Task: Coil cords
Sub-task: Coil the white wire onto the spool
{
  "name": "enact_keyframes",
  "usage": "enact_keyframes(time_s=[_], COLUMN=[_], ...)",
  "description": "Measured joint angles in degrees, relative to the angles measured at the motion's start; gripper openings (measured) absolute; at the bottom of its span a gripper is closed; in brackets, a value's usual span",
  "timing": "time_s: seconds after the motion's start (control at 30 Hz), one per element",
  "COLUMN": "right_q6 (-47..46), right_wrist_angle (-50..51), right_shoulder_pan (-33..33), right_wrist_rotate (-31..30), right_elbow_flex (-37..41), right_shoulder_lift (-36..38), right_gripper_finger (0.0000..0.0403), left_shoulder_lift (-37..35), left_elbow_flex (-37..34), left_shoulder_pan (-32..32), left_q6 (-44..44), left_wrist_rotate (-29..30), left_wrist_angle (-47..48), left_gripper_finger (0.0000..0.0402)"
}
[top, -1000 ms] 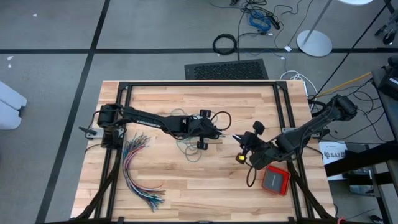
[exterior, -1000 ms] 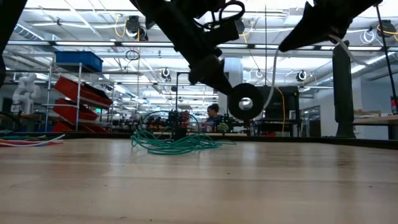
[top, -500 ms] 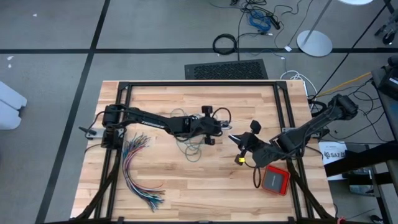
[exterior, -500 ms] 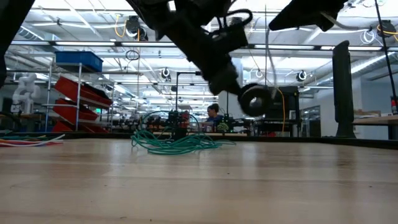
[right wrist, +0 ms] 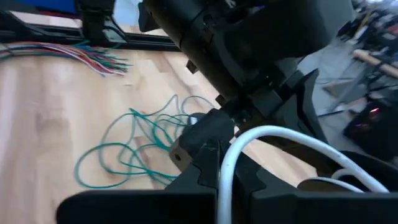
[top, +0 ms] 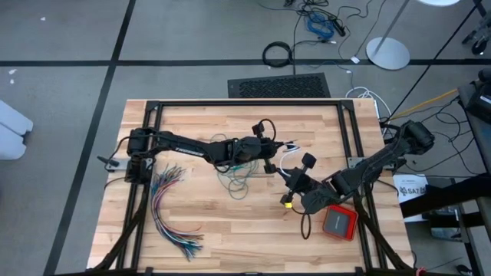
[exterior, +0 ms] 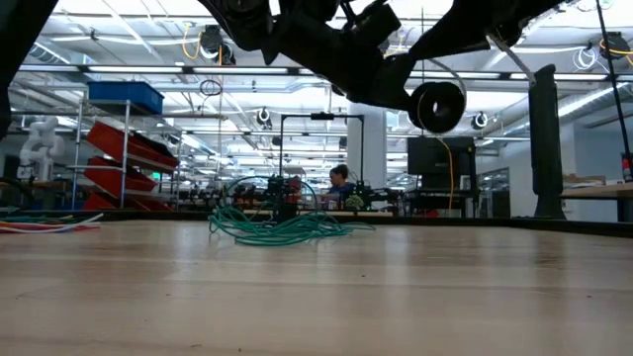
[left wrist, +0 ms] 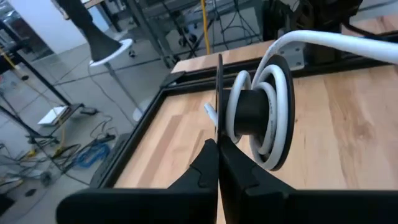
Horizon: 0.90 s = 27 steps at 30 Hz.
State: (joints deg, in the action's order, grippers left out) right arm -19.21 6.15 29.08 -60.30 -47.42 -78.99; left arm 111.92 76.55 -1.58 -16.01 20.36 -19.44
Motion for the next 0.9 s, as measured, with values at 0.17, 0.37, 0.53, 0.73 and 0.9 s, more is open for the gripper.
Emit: enact_keyframes(time_s=[0.17,0.37,0.53,0.73,0.9], right_q6=[1.0,2.1,-3.6,-3.4,-2.8], right_wrist_angle=[0.2,4.2,9.5,10.1,10.5], right_shoulder_pan=[1.4,2.9,3.8,3.5,4.3], right_wrist_rotate=[-5.2,-8.5,-10.0,-12.4,-13.3], right_elbow_flex=[0.0,0.1,0.1,0.1,0.1], right_shoulder_lift=[-1.2,-1.5,-1.5,-1.4,-1.2], right_gripper_finger=[0.0,0.0,0.0,0.0,0.0], left_shoulder_lift=[0.0,-0.3,-0.2,-0.2,-0.2], left_elbow_flex=[-0.1,0.3,0.2,0.2,0.2], left_shoulder_pan=[0.0,0.3,0.1,0.6,1.0], left_q6=[0.7,6.0,7.5,8.2,6.7], left_wrist_rotate=[-0.3,-5.4,-6.7,-7.5,-7.0], left_wrist_angle=[-1.6,-6.3,-8.1,-9.8,-6.0], left_gripper_finger=[0.0,0.0,0.0,0.0,0.0])
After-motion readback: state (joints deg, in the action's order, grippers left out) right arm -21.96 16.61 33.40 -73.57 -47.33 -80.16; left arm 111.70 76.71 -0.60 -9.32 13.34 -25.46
